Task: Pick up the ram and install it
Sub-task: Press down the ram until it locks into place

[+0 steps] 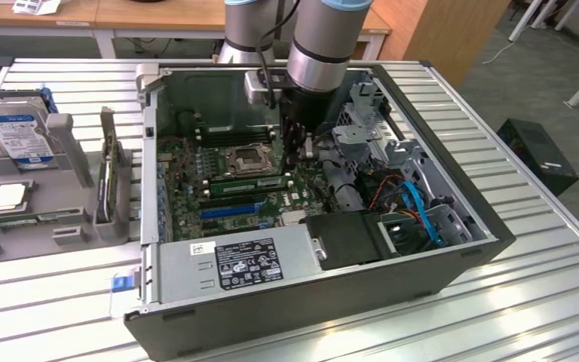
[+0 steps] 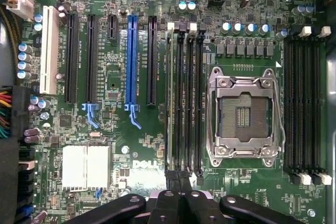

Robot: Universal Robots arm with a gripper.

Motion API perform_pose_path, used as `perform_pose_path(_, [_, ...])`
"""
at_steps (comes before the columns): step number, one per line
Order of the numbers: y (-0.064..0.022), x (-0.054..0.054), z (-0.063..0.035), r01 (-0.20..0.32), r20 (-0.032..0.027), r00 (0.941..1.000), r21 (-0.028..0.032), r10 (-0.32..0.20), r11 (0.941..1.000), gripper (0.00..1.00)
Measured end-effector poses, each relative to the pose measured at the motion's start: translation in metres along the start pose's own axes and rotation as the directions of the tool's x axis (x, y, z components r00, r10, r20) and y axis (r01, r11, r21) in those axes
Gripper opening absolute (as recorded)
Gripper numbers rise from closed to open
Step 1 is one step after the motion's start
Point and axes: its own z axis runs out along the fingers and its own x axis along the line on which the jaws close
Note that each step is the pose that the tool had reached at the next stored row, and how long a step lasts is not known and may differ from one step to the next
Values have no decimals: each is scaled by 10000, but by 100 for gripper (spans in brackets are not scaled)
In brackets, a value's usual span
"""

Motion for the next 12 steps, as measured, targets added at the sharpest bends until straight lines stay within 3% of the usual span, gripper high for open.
perform_pose_path(7, [-1, 1, 28, 0, -1, 10000, -1, 0, 10000, 11])
perform_pose_path(12, [-2, 2, 61, 1, 40, 10000, -1, -1, 10000, 11])
